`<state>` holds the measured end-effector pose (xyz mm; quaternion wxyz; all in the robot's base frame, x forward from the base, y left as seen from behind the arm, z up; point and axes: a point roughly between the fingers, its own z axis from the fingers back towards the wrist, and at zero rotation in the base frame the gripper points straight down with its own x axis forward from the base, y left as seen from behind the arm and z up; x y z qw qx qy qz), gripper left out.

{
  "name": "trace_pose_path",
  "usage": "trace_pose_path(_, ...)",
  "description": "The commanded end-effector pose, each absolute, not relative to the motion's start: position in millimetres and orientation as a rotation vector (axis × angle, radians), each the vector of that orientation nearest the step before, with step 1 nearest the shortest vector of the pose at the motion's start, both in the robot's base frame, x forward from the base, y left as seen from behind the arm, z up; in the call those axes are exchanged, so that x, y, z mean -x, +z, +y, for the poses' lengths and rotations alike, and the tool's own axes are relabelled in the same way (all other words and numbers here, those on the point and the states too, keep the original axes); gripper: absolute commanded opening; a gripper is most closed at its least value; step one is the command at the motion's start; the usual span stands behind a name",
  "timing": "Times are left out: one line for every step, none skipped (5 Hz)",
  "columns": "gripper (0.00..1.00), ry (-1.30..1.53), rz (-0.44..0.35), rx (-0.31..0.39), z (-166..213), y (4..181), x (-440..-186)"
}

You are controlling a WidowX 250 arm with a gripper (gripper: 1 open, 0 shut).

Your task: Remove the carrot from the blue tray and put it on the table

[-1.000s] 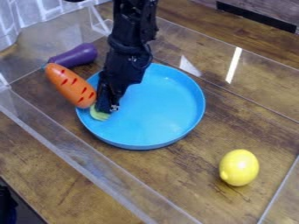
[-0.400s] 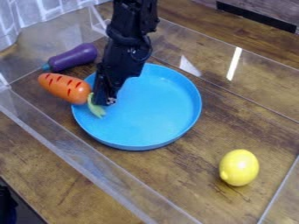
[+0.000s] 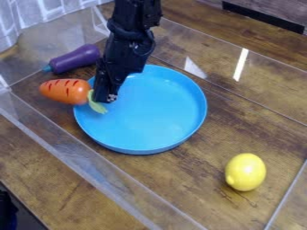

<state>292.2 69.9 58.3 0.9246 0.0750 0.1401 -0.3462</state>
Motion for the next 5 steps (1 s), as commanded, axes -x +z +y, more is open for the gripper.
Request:
trace_pose_path(0.0, -0.728, 0.223, -0.206, 66, 84.5, -300)
trace_pose_path(1.0, -0.733, 0.221, -0.217, 68, 86.8, -301)
trace_pose_path(0.0, -0.743, 0.218, -0.232, 68, 94.4, -302)
trace_pose_path(1.0, -0.741, 0.217, -0.236, 69, 94.5, -301)
trace_pose_path(1.0, -0.732, 0.212, -0.236, 77, 94.1, -298)
